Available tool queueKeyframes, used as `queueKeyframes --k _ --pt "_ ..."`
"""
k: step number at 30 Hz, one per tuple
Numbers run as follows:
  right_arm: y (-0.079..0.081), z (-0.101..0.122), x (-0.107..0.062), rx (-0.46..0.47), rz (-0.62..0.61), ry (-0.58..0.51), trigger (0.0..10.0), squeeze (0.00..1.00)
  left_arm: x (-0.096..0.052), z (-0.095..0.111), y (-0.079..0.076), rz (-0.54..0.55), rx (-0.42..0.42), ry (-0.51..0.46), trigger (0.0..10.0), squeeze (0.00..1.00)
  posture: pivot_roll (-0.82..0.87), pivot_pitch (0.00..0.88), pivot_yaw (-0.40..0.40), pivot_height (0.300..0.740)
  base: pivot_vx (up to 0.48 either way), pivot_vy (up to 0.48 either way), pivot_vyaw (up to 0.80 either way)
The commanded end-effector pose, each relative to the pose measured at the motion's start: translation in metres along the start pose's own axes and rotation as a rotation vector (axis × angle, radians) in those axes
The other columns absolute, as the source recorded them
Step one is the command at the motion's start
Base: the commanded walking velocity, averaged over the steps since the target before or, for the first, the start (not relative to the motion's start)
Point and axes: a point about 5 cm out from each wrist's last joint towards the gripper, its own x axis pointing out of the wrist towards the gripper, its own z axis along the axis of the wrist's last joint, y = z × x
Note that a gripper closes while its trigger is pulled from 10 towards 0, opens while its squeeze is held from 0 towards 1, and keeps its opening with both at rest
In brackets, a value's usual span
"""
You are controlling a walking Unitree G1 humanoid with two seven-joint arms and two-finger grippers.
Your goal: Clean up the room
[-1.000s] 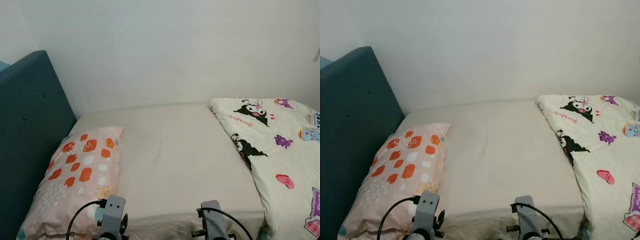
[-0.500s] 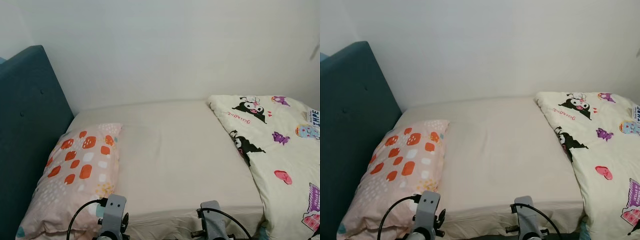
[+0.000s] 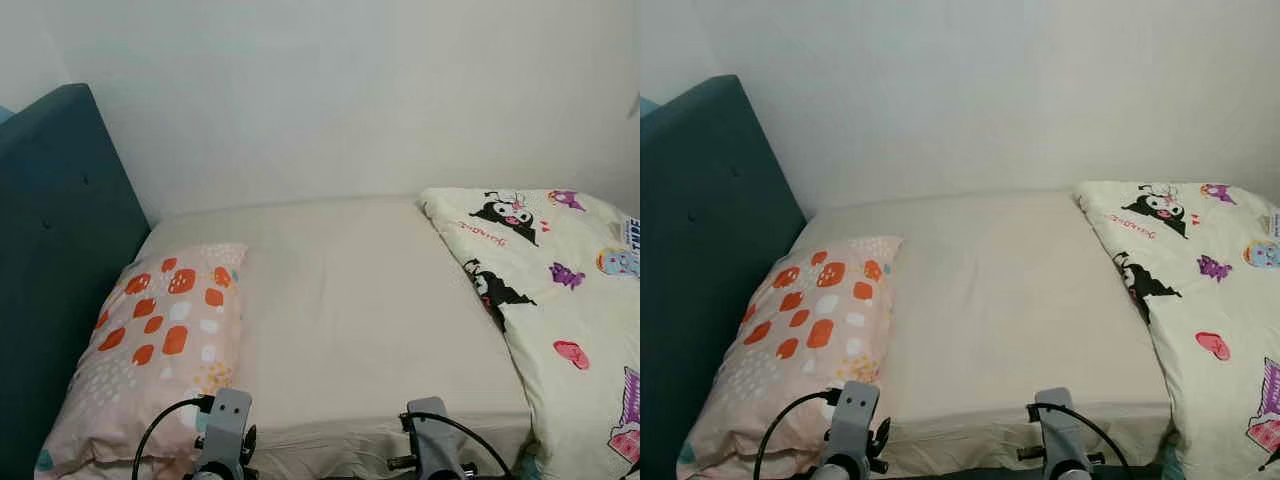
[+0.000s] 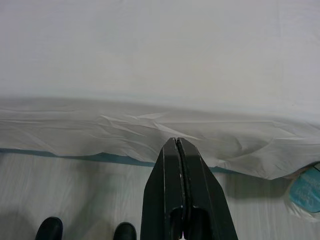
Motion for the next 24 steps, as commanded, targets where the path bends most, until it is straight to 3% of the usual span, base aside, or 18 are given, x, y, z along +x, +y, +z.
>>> queueKeyframes --k 1,12,24 --pt "0.0032 0.0012 0.0000 0.017 0.004 -0.011 10.0 0.00 -0.0024 -0.0046 0.0051 0.006 0.009 0.020 10.0 0.00 -0.04 0.112 0.030 0.740 0.000 0.000 0.00" --pt "0.0057 0.0002 -0.0007 0.015 0.014 -0.009 10.0 0.00 -0.0021 -0.0017 0.0028 -0.016 0.011 0.001 10.0 0.00 -0.05 0.103 0.031 0.740 0.000 0.000 0.00" --pt "0.0059 -0.0008 -0.0012 0.011 0.016 -0.007 10.0 0.00 -0.0024 -0.0006 0.0008 -0.028 0.000 -0.009 10.0 0.00 -0.05 0.098 0.030 0.740 0.000 -0.365 0.00"
